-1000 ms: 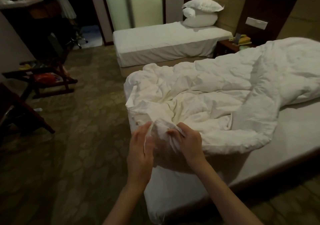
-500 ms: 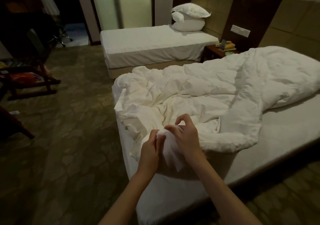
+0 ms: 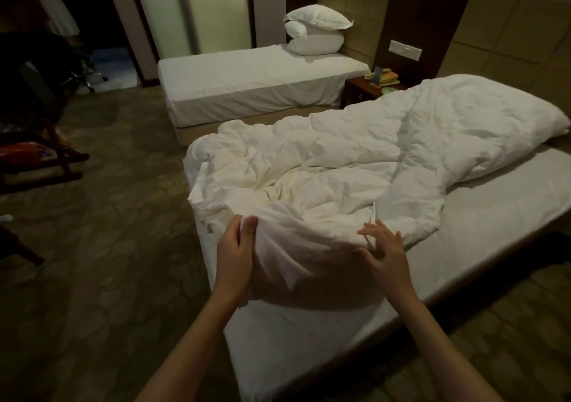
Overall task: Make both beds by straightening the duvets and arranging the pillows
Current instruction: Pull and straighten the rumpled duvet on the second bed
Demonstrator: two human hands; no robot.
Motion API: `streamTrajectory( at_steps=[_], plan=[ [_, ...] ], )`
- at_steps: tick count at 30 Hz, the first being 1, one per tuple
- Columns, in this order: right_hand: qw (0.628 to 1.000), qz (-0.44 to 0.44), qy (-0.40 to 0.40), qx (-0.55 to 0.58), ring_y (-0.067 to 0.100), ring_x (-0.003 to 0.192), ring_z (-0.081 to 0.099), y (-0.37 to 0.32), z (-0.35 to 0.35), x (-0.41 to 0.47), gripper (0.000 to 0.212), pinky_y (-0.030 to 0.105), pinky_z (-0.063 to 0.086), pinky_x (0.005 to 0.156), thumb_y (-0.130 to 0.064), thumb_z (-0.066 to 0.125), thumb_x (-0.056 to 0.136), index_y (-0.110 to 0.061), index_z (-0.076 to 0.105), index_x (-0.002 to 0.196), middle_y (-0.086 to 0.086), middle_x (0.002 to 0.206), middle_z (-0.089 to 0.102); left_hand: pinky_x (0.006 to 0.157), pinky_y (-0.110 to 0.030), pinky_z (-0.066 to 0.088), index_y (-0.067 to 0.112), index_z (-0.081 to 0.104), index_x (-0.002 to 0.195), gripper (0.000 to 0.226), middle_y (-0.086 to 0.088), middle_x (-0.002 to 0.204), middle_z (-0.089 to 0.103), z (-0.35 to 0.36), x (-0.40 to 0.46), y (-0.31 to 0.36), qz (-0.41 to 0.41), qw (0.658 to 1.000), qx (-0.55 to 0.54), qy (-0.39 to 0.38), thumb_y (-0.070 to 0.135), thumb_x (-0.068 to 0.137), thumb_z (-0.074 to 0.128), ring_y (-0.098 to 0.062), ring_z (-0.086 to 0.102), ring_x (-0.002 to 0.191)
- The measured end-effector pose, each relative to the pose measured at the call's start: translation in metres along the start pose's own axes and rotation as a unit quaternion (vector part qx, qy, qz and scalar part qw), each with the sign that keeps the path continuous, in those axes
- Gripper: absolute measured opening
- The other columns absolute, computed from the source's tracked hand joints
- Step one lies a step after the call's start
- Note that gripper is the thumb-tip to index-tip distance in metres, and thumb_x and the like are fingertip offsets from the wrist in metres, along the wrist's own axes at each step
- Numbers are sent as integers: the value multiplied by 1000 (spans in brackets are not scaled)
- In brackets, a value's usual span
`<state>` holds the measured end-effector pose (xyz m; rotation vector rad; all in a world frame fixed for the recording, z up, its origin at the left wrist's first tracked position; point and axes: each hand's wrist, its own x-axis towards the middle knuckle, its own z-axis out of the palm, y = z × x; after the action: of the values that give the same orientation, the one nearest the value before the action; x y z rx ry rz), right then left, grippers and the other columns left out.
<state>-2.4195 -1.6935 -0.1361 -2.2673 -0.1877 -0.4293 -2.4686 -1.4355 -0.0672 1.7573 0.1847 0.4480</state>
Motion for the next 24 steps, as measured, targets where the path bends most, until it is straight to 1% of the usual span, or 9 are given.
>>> streamTrajectory(
  at_steps=[2, 4, 5, 6, 8, 11, 15, 18, 24],
  plan=[
    [1000, -8, 4, -23, 31, 123, 52, 1, 3, 5, 20, 48, 17, 110, -4, 75, 77, -7, 69, 95, 11, 109, 69, 67, -8, 43, 32, 49, 82, 21, 11, 79, 54, -1, -1, 1, 4, 1000, 11, 0, 31, 100, 39, 7, 54, 71],
    [1000, 9, 3, -15, 33, 104, 63, -5, 4, 8, 11, 38, 25, 105, -3, 74, 77, -3, 68, 86, 12, 93, 71, 67, -9, 42, 33, 49, 82, 20, 12, 80, 54, -1, -3, 2, -1, 1000, 11, 6, 33, 99, 39, 5, 53, 72],
    [1000, 28, 0, -7, 32, 91, 64, -9, 3, 9, 9, 35, 34, 98, -4, 74, 77, -4, 67, 80, 11, 83, 69, 68, -9, 42, 32, 50, 84, 19, 11, 82, 55, -2, -4, 2, -6, 1000, 7, 11, 35, 98, 38, 3, 54, 74],
    [999, 47, -7, -2, 30, 79, 62, -12, 1, 9, 13, 36, 41, 85, -7, 75, 77, -8, 63, 74, 8, 74, 64, 69, -10, 42, 31, 52, 86, 19, 10, 83, 56, -3, -6, 3, -9, 1000, 5, 17, 37, 98, 38, 1, 54, 76],
    [998, 59, -25, -1, 26, 66, 53, -20, -2, 7, 27, 41, 42, 64, -16, 77, 77, -16, 52, 68, 3, 63, 54, 70, -12, 42, 28, 54, 90, 19, 9, 86, 58, -7, -8, 6, -9, 1000, 8, 27, 35, 99, 38, -2, 55, 80],
    [998, 42, -46, -6, 23, 60, 46, -27, -7, 1, 38, 41, 39, 58, -24, 76, 79, -16, 40, 66, 1, 58, 46, 68, -6, 42, 25, 55, 93, 19, 9, 90, 60, -14, -13, 10, -3, 999, 10, 34, 31, 100, 39, -1, 56, 82],
    [997, 19, -70, -20, 23, 57, 44, -31, -20, -13, 51, 36, 34, 56, -31, 74, 78, -27, 27, 59, -6, 51, 36, 64, -3, 41, 14, 57, 90, 25, -1, 86, 60, -19, -29, 17, 6, 999, 12, 36, 29, 100, 40, 0, 55, 74],
    [996, 10, -86, -18, 20, 56, 42, -31, -38, -26, 51, 36, 33, 55, -36, 74, 75, -25, 27, 58, -10, 49, 35, 62, -4, 41, 7, 56, 90, 28, -4, 83, 58, -20, -49, 23, 16, 999, 17, 37, 27, 100, 40, 5, 53, 67],
    [996, -11, -91, 3, 22, 57, 43, -46, -97, -63, 44, 38, 34, 56, -33, 75, 73, -14, 39, 60, -2, 51, 39, 61, -9, 43, 1, 54, 88, 39, -10, 79, 56, -19, -107, 56, 56, 998, 5, 33, 36, 95, 40, -1, 50, 64]
  ],
)
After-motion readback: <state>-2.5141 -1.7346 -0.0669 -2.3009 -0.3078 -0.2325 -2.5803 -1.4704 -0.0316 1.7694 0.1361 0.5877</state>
